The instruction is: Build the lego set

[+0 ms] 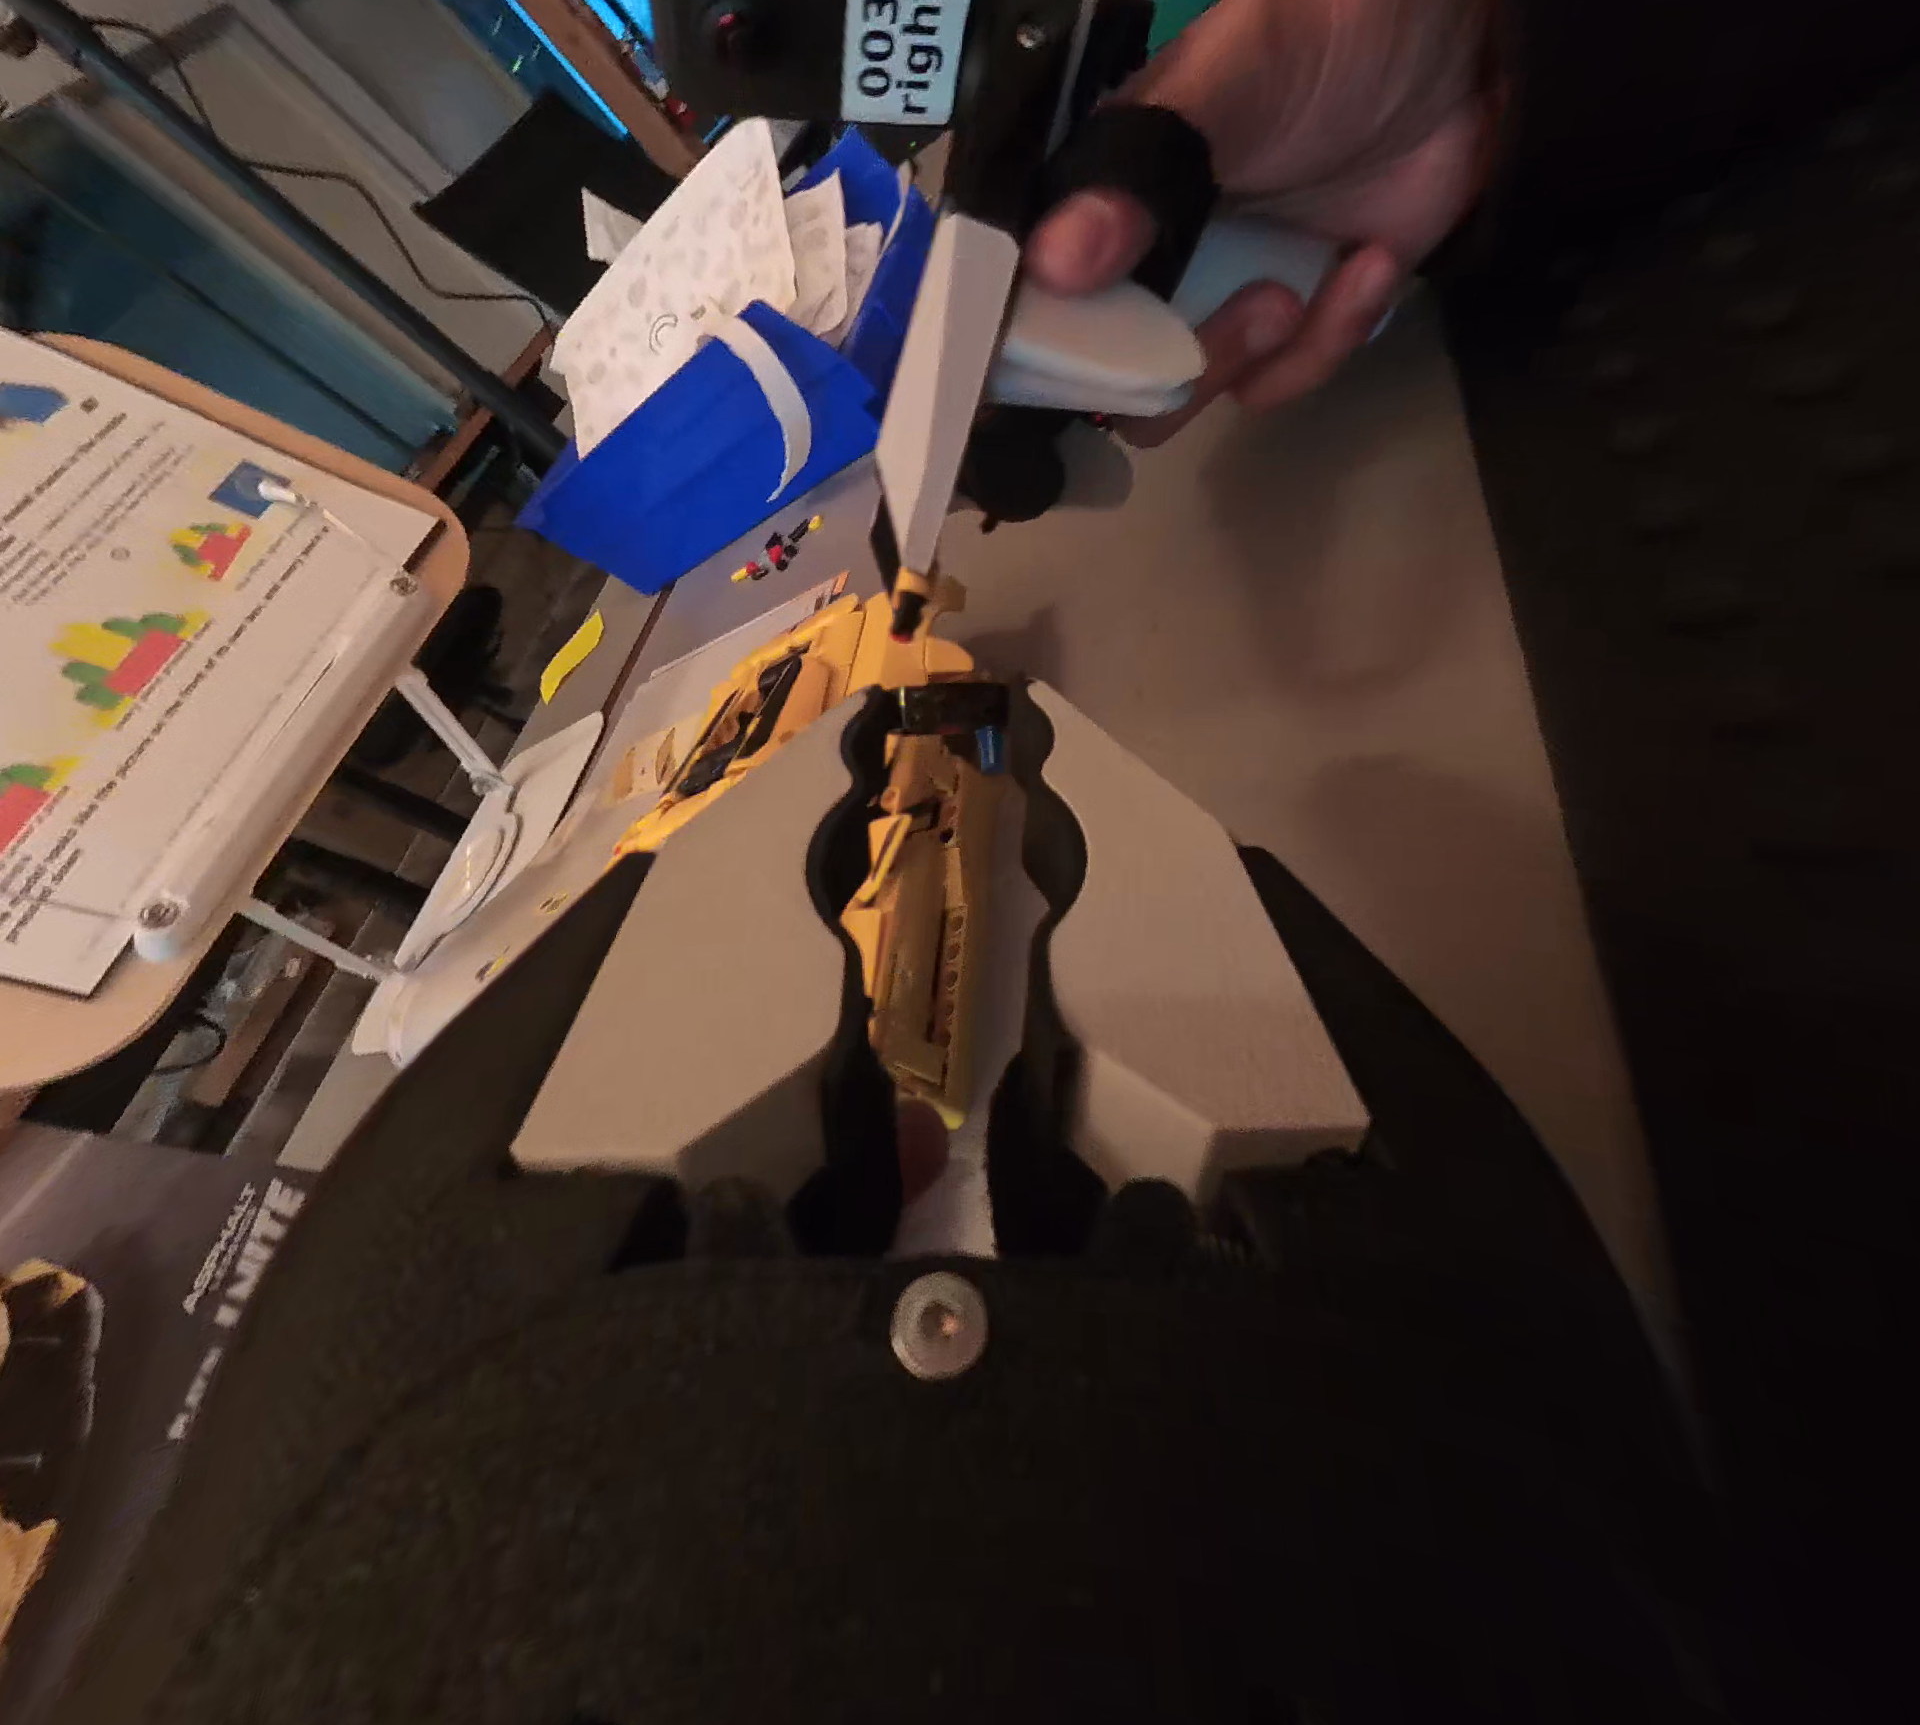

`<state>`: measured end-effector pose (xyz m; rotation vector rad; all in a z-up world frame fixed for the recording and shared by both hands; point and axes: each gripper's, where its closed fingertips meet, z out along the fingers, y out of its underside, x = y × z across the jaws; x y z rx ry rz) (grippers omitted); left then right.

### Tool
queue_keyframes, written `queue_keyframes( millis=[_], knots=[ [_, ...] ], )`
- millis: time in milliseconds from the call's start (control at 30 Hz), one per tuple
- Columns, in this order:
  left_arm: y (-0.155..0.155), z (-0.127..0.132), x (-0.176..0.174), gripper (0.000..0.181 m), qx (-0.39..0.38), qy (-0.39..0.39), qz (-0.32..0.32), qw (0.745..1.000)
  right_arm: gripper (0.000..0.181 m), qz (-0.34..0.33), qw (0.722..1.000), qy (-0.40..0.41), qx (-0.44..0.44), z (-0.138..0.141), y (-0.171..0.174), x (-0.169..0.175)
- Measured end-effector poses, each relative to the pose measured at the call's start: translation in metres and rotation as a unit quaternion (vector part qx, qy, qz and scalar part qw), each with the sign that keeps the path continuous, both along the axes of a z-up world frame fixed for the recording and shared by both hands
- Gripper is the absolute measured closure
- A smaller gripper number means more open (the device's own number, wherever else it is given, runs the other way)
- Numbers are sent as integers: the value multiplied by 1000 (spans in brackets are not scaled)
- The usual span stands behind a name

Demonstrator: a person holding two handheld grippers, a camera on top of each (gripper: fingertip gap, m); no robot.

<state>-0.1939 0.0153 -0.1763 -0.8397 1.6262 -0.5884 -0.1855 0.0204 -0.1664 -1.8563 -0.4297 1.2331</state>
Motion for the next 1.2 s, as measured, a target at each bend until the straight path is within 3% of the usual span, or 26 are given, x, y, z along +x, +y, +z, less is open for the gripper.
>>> queue_keyframes(
  millis=[500,833,1000,1200],
  knots=[
    [-7,-12,3,158,59,25,-18,998,167,30,999,-34,-11,-11,-8,-13],
    [-10,-12,3,159,105,39,-20,994,167,45,998,-9,-34,-10,-10,-14],
    [-9,-19,2,159,139,64,-11,988,167,39,998,-47,-26,-17,-9,-16],
    [-8,-14,4,159,29,48,-2,998,167,32,999,-27,-29,-13,-7,-15]
  ],
)
